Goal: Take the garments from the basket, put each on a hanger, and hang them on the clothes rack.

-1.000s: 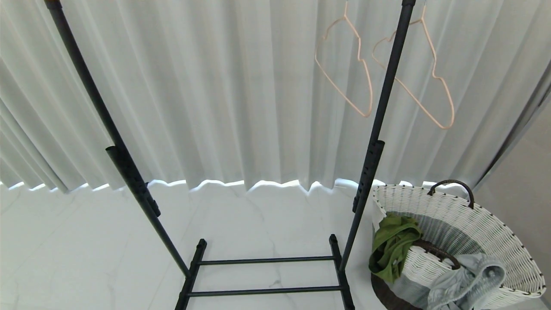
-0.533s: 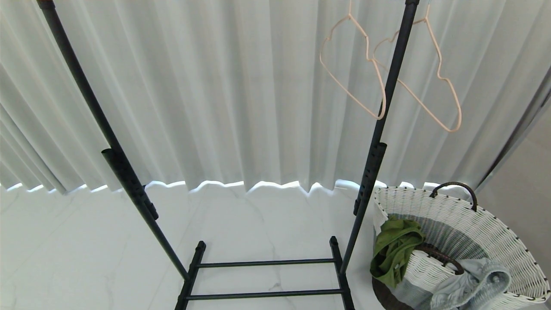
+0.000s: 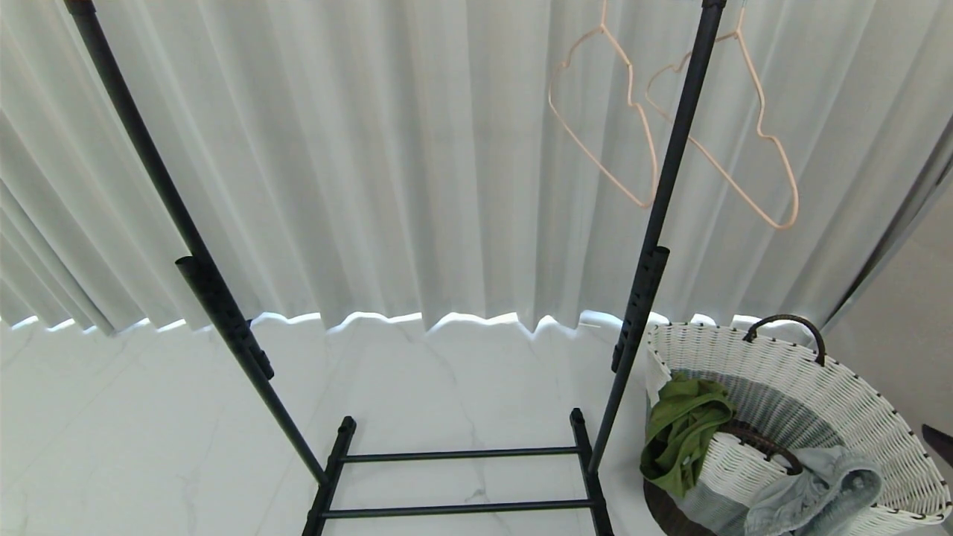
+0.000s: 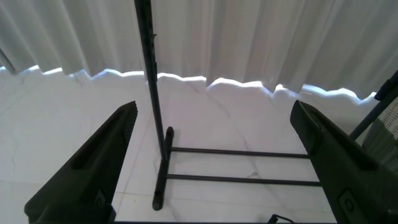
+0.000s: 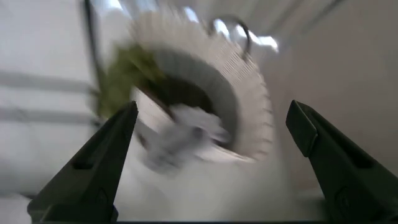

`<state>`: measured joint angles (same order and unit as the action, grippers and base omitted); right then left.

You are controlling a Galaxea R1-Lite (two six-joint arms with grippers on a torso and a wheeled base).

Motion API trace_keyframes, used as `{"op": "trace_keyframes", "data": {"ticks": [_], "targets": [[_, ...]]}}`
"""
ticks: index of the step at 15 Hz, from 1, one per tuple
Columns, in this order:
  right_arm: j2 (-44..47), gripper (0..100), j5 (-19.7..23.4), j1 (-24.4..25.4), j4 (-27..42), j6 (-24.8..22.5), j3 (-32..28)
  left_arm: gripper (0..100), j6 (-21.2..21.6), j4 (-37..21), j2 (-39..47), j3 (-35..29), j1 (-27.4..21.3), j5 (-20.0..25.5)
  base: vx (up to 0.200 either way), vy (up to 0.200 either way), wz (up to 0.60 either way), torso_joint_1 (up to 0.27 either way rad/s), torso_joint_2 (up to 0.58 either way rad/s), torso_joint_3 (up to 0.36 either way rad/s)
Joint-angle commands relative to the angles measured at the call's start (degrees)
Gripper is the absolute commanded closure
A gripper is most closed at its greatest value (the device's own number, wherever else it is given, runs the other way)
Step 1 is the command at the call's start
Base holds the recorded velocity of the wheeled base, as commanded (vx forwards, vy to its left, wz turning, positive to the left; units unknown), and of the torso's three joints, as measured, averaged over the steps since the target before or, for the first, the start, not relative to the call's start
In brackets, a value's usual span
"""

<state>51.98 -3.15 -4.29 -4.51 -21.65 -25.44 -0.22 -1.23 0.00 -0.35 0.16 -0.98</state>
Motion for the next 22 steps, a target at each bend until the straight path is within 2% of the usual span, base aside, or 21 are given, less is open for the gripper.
{"op": "trace_keyframes", "data": {"ticks": [1, 7, 10, 11, 12, 13, 14, 19, 22], "targets": [[22.64, 0, -0.46, -8.19, -6.12, -14.47, -2.77, 0, 0.04, 0.0, 0.0, 0.0, 0.02, 0.01, 0.0, 0.0, 0.0, 0.0, 0.0, 0.0], [31.95, 0, -0.9, -9.33, -12.72, -16.14, -2.86, 0, 0.04, 0.0, 0.0, 0.0, 0.02, 0.01, 0.0, 0.0, 0.0, -0.053, 0.18, 0.125], [36.79, 0, 1.91, -12.94, -15.62, -19.57, -3.65, 0, 0.13, 0.0, 0.0, 0.0, 0.02, 0.01, 0.0, 0.0, 0.0, -0.076, 0.26, 0.185], [37.58, 0, 1.91, -13.55, -16.23, -20.98, -3.65, 0, 0.13, 0.0, 0.0, 0.0, 0.02, 0.01, 0.0, 0.0, 0.0, -0.022, 0.07, 0.061], [39.16, 0, 2.35, -15.84, -16.76, -25.55, -3.65, 0, 0.13, 0.0, 0.0, 0.0, 0.02, 0.01, 0.0, 0.0, 0.0, 0.0, 0.0, 0.0], [39.6, 0, 2.62, -16.63, -16.67, -27.57, -3.47, 0, 0.13, 0.0, 0.0, 0.0, 0.02, 0.01, 0.0, 0.0, 0.0, 0.0, 0.0, 0.0], [40.04, 0, 4.46, -17.51, -16.5, -30.03, -2.86, 0, 0.13, 0.0, 0.0, 0.0, 0.02, 0.01, 0.0, 0.0, 0.0, 0.0, 0.0, 0.0], [43.64, 0, 5.25, -17.42, -18.34, -30.2, -2.42, 0, 0.22, 0.0, 0.09, 0.0, 0.11, 0.01, 0.0, 0.0, 0.0, 0.0, 0.0, 0.0], [48.65, 0, 5.17, -17.33, -29.15, -30.29, 0.22, 0, 0.31, 0.0, 0.0, 0.0, 0.02, 0.01, 0.0, 0.0, 0.0, 0.0, 0.0, 0.0]]}}
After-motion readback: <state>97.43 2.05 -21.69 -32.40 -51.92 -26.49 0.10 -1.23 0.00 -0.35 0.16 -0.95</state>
